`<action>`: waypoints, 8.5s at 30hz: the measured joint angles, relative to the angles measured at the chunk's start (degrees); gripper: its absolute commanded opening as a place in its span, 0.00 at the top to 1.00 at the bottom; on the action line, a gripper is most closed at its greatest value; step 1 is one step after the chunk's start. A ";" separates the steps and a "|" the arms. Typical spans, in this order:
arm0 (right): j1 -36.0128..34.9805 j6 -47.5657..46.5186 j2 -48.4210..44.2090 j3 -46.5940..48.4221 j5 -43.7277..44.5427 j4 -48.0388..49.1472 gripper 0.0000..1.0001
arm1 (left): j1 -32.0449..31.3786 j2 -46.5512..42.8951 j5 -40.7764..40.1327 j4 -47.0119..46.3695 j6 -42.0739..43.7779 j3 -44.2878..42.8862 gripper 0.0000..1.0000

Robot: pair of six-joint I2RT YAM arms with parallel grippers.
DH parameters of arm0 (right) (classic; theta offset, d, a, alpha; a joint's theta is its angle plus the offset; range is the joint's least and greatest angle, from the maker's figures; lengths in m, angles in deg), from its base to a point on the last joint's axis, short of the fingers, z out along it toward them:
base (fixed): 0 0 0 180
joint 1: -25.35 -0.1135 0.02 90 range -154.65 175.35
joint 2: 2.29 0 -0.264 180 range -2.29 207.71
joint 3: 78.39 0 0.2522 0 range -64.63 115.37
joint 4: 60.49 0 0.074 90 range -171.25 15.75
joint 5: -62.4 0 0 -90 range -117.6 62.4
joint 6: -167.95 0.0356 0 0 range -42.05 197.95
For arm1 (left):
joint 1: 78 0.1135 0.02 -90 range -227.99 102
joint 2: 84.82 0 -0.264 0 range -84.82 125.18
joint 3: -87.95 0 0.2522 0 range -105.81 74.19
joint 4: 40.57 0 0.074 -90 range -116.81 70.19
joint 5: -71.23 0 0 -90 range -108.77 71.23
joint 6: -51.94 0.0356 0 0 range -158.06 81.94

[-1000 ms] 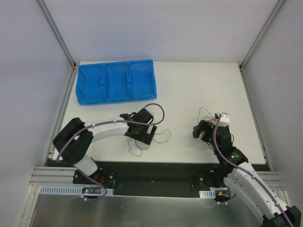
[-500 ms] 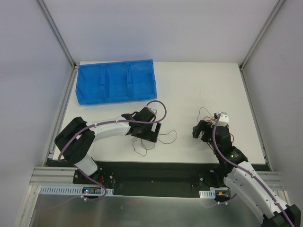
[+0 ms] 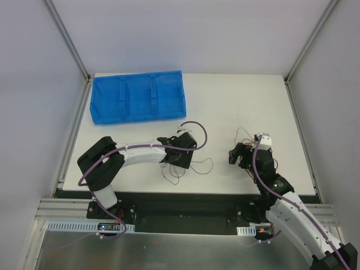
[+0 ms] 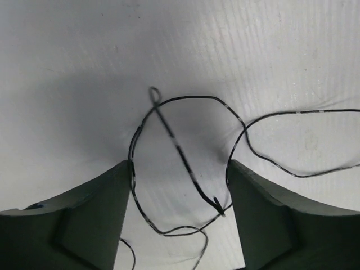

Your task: Untangle the cables

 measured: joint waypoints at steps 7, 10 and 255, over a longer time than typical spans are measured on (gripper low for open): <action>0.04 0.00 0.20 0.00 0.00 0.07 0.03 | -0.20 0.42 -5.62 0.98 -1.01 -0.04 0.88; 0.04 0.00 0.17 0.00 0.00 0.13 0.03 | -0.24 -0.04 -6.67 1.68 0.63 -0.04 1.00; 16.85 12.00 38.82 116.80 -21.22 -11.41 0.99 | 6.47 23.17 24.02 -42.99 20.70 -21.66 0.70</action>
